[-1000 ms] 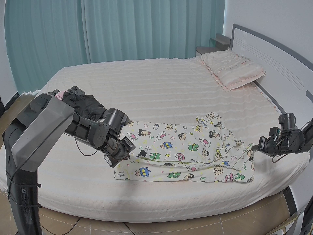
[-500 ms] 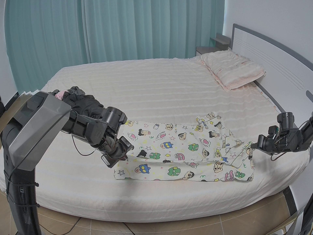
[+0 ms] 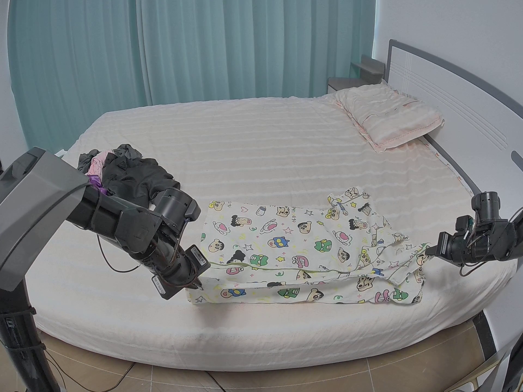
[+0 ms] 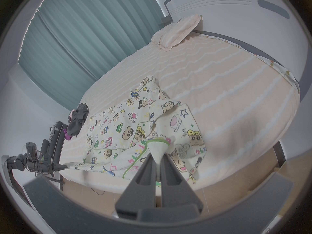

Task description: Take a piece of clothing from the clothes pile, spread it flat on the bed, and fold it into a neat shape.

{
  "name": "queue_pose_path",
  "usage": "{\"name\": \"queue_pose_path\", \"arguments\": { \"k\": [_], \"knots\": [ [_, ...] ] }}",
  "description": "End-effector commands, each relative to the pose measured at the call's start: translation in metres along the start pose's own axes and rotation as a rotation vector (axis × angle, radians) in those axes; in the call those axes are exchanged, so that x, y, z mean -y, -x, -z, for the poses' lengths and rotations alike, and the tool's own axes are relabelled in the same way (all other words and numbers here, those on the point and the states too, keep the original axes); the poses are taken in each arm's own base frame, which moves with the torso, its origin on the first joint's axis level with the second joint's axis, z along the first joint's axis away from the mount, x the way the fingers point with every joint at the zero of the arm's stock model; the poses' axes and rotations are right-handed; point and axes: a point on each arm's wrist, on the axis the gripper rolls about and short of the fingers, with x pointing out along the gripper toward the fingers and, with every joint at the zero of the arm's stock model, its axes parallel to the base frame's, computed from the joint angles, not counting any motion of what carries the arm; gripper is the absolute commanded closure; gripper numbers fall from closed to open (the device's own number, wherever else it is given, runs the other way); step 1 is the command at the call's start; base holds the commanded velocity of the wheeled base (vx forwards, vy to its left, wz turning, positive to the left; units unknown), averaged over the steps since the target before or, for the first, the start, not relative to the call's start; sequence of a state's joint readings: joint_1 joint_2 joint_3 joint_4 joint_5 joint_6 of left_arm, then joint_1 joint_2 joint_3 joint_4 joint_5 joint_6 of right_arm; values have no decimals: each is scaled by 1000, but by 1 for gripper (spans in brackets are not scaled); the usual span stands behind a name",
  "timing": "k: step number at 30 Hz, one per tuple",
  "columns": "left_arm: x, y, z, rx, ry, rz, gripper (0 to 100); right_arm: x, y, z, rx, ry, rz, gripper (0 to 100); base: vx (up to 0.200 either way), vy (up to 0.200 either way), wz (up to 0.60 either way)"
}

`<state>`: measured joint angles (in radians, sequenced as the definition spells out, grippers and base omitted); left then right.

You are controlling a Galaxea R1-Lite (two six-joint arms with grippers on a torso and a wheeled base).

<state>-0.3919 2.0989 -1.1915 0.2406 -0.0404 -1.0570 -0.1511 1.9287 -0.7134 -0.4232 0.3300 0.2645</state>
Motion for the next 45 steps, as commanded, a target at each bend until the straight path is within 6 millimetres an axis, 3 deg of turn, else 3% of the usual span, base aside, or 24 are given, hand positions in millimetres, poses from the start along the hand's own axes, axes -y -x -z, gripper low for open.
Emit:
{"name": "queue_pose_path", "arguments": {
  "k": [1,9,13,19,26,35,45],
  "knots": [
    [-8,17,14,-10,-25,2,100,-5,27,15,3,37,-2,100,0,0,0],
    [-21,23,36,-48,-80,-29,100,-7,56,45,-19,82,3,100,0,0,0],
    [-21,22,38,-51,-84,-33,100,-8,55,46,-24,86,4,100,0,0,0],
    [-10,19,29,-32,-76,-5,100,-6,40,32,-18,82,5,100,0,0,0],
    [8,-10,16,-27,-65,-11,100,-8,17,18,-27,92,-6,100,0,0,0],
    [31,-23,-11,32,-7,46,100,-8,-7,0,-11,96,-18,100,0,0,0],
    [28,-28,-35,68,58,57,100,-10,-23,-15,20,58,-31,100,0,0,0]
  ]
}}
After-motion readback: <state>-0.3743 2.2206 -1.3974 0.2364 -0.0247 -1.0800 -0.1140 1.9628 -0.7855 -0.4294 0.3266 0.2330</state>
